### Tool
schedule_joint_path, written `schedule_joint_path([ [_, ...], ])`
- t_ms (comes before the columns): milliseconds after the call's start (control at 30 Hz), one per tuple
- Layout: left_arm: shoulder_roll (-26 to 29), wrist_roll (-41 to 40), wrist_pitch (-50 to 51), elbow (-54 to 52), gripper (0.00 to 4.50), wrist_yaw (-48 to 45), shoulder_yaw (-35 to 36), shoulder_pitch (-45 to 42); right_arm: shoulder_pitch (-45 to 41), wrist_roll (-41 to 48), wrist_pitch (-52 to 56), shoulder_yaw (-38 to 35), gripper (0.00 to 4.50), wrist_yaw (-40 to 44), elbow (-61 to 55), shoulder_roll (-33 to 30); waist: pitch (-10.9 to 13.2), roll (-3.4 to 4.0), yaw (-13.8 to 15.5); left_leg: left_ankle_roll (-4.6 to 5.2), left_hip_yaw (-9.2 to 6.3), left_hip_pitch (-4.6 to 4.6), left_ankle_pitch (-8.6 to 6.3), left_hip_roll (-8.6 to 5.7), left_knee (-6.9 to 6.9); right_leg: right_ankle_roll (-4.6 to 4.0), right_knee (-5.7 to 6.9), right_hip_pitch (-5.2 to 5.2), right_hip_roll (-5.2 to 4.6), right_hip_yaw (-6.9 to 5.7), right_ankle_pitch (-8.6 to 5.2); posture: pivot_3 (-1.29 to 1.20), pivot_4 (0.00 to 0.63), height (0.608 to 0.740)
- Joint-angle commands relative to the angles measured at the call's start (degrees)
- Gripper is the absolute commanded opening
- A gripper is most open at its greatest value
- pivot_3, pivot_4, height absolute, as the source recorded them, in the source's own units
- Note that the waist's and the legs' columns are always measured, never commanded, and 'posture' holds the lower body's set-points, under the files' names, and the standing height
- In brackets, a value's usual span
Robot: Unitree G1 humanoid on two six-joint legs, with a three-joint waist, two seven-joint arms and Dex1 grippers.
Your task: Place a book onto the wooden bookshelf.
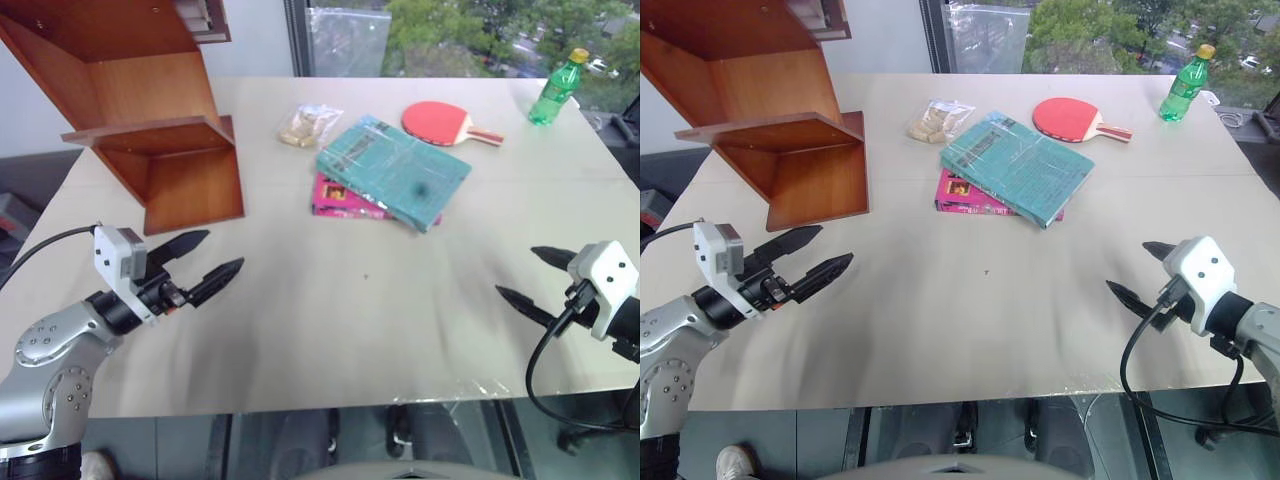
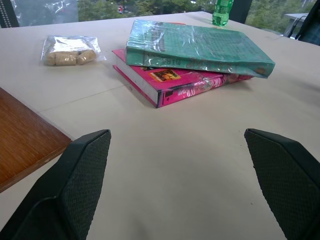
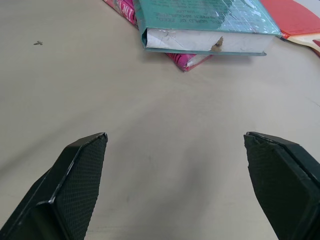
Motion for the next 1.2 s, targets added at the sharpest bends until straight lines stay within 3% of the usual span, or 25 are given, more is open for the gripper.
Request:
schedule_joint_path([
  [33, 1.1, -0.79, 0.11, -1.07, 4.5, -1.28, 0.76, -0.1, -2.14, -1.63, -1.21, 0.35, 4.46, -1.03, 0.31, -1.03, 0.0, 0.0, -0.01, 0.0, 0.0, 0.0, 0.0, 0.0, 0.0, 0.0, 0.0, 0.0, 0.0, 0.0, 0.0, 0.0, 0.15, 0.74],
  [167, 0.56, -1.54, 0.82, -1.91, 4.5, -1.31, -0.48, -1.83, -4.78, -4.17, -1.44, 2.65, 4.46, -2.6, 2.28, -0.57, 0.0, 0.0, -0.06, 0.0, 0.04, 0.04, 0.0, 0.0, 0.0, 0.01, 0.01, 0.0, 0.03, 0.01, 0.0, 0.0, 0.15, 0.74],
  [200, 0.46, -1.69, 1.04, -2.09, 4.5, -1.27, -0.61, -2.1, -5.35, -3.7, -0.71, 2.61, 3.97, -2.7, 2.69, -0.33, 0.0, 0.0, -0.03, 0.0, 0.02, 0.03, 0.0, 0.01, 0.0, 0.01, 0.02, 0.0, 0.02, 0.01, -0.01, 0.0, 0.15, 0.74],
  [233, 0.38, -2.05, 1.23, -2.33, 4.5, -1.4, -0.67, -2.27, -5.86, -3.49, -0.52, 2.66, 3.78, -2.67, 3.03, -0.29, 0.0, 0.0, -0.02, 0.0, 0.02, 0.03, 0.0, 0.01, 0.0, 0.01, 0.02, 0.0, 0.03, 0.01, 0.0, 0.0, 0.15, 0.74],
  [367, 0.27, -2.88, 1.66, -3.39, 4.5, -1.5, -0.93, -2.54, -8.45, -4.69, -0.73, 4.39, 1.99, -3.72, 4.53, -0.15, 0.0, 0.0, -0.05, 0.0, 0.03, 0.02, 0.0, -0.01, 0.0, -0.01, 0.02, 0.0, 0.13, 0.02, 0.01, 0.0, 0.15, 0.74],
  [500, -0.11, -3.12, 1.98, -4.85, 4.5, -0.96, -2.09, -3.11, -15.93, -10.01, -1.31, 11.97, 0.22, -7.38, 9.09, 1.44, 0.0, 0.0, -0.13, 0.0, 0.07, 0.04, 0.01, -0.01, 0.0, 0.0, 0.02, 0.0, 0.14, 0.05, 0.01, 0.0, 0.15, 0.74],
  [600, -0.8, -2.71, 1.89, -4.97, 4.5, -0.18, -3.28, -3.81, -25.51, -16.66, 0.88, 19.51, 0.22, -13.45, 16.24, 5.01, 0.01, 0.02, -0.39, -0.02, 0.19, 0.14, 0.02, 0.04, 0.01, 0.01, 0.06, 0.0, 0.14, 0.16, 0.01, 0.0, 0.15, 0.74],
  [833, -2.66, -2.59, 1.94, -7.91, 4.5, 2.34, -4.39, -2.8, -39.09, -21.61, -10.96, 30.22, 0.22, -10.47, 33.02, 12.73, 0.03, 0.04, -0.25, -0.03, 0.2, 0.0, 0.03, 0.0, 0.01, -0.23, 0.07, -0.1, 0.3, 0.16, 0.15, 0.0, 0.15, 0.74],
  [1033, -3.82, -3.13, 2.16, -10.7, 4.5, 4.27, -3.93, -0.08, -40.06, -18.52, -15.22, 32.67, 0.22, -4.61, 29.83, 17.07, 0.03, 0.04, -0.21, -0.03, 0.13, -0.36, 0.04, 0.0, 0.01, -0.22, 0.02, -0.36, 0.29, 0.05, 0.16, 0.0, 0.15, 0.74],
  [1200, -4.18, -3.07, 2.11, -11.11, 4.5, 4.9, -4.22, 0.32, -38.56, -19.03, -14.73, 32.46, 0.22, -3.03, 26.75, 15.9, 0.03, 0.05, -0.14, -0.03, 0.12, -0.38, 0.04, -0.01, 0.05, -0.21, 0.07, -0.38, 0.27, 0.01, 0.16, 0.0, 0.15, 0.74],
])
